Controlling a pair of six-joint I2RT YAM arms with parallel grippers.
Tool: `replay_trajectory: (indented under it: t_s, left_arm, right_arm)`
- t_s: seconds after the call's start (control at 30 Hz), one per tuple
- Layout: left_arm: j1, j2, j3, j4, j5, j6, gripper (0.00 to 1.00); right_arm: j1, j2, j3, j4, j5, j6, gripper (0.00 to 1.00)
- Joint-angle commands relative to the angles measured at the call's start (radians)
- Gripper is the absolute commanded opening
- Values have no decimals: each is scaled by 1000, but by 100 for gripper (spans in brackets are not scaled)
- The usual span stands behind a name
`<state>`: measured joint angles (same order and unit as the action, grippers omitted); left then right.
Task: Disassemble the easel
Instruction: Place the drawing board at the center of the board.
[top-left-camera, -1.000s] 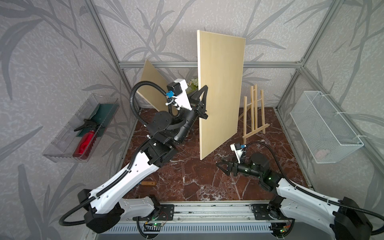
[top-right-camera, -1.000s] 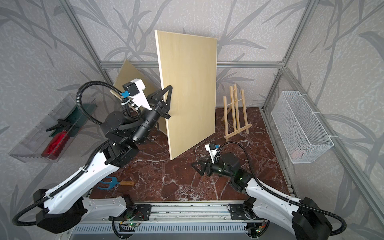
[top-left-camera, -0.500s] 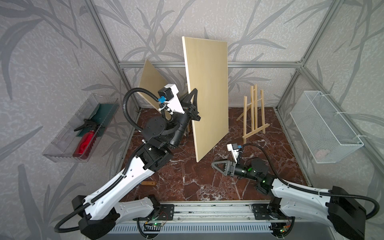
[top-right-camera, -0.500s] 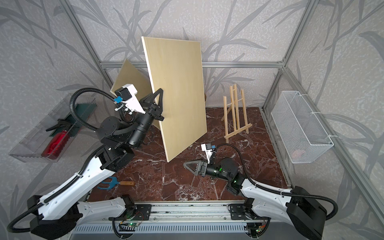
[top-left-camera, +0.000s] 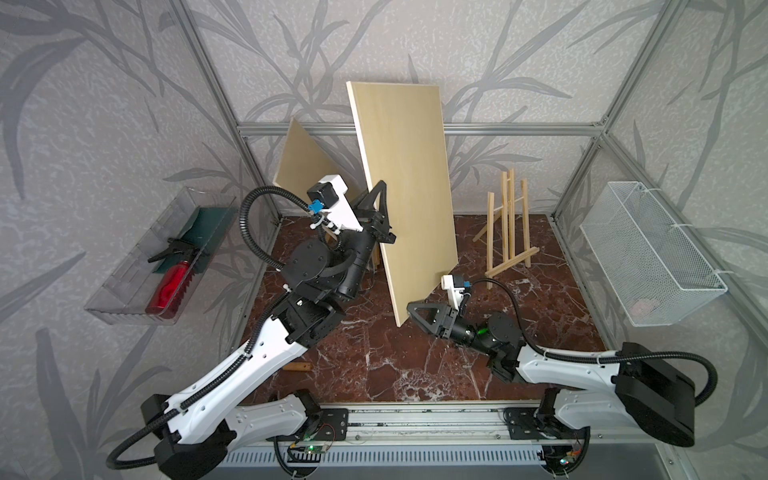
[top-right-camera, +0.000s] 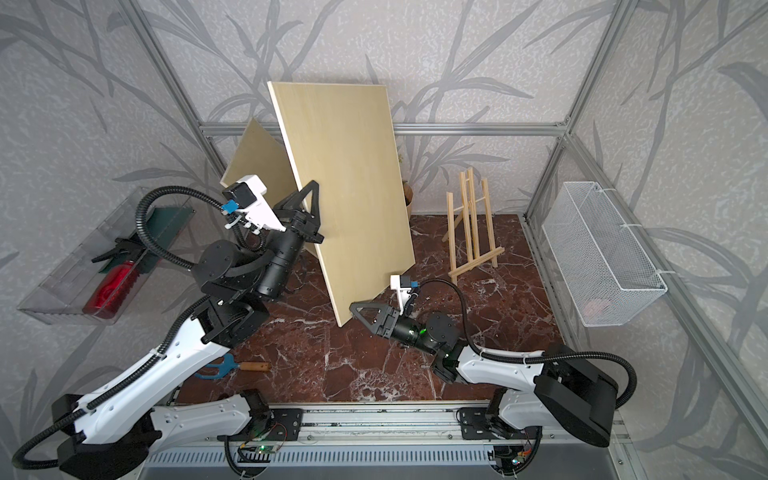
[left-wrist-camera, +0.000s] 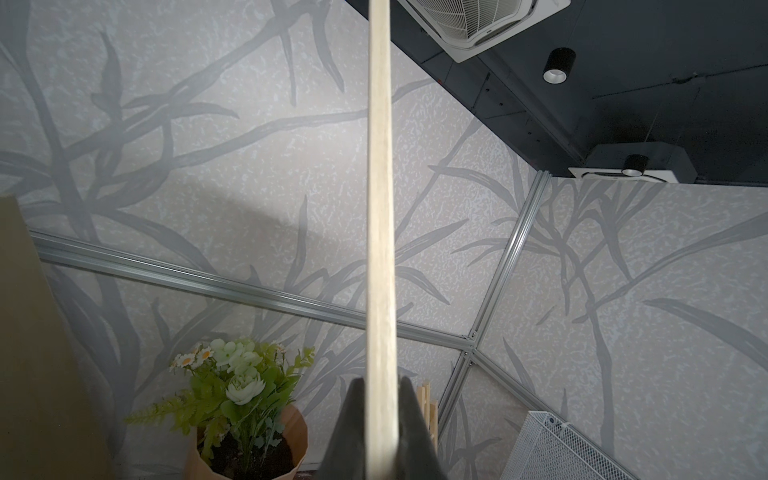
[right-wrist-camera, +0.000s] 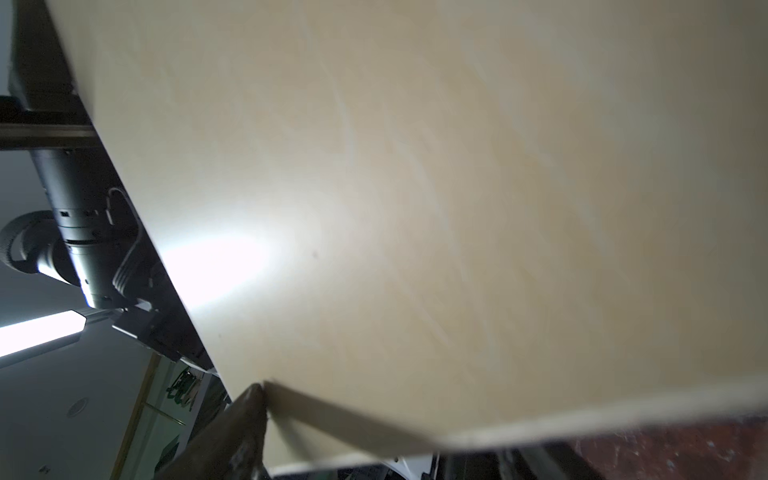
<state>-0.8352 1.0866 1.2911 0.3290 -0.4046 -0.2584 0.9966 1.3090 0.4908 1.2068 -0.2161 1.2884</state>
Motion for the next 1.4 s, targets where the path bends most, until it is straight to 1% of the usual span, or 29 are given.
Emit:
replay_trajectory:
  t_s: [0.0, 0.13, 0.2, 0.27, 0.43, 0.57, 0.67, 0.8, 0.97, 1.13, 1.23, 1.37]
  left_arm:
    - [1, -86, 23, 302, 0, -76, 0]
    - [2, -116, -23, 319, -10, -87, 0]
    - [3, -129, -52, 327, -25, -82, 0]
    - [3, -146, -84, 333, -39, -81, 0]
    - [10, -216, -185, 347, -70, -101, 0]
    - [18, -278, -291, 362, -93, -144, 0]
    - [18, -316, -381, 416, -110, -174, 0]
    - [26, -376, -524, 489, -146, -233, 0]
    - [30, -433, -656, 531, -141, -288, 0]
    - [32, -466, -728, 526, -100, -330, 0]
    - [31, -486, -762, 495, -67, -354, 0]
    - [31, -514, -826, 486, -52, -400, 0]
  right_arm:
    - [7, 22, 47, 146, 60, 16, 80]
    - [7, 21, 92, 168, 78, -6, 74]
    - [7, 9, 107, 165, 93, -20, 68]
    - [7, -8, 113, 161, 103, -40, 63]
    - [5, -77, 116, 130, 113, -88, 55]
    - [3, -128, 114, 101, 104, -110, 47]
    - [-4, -145, 106, 115, 98, -108, 42]
    - [-24, -162, 97, 139, 81, -94, 38]
    - [-51, -190, 104, 133, 47, -80, 28]
    - [-85, -233, 105, 82, 12, -63, 26]
    - [-114, -273, 100, 14, -7, -45, 18]
    - [-151, -320, 73, -29, -40, -20, 15]
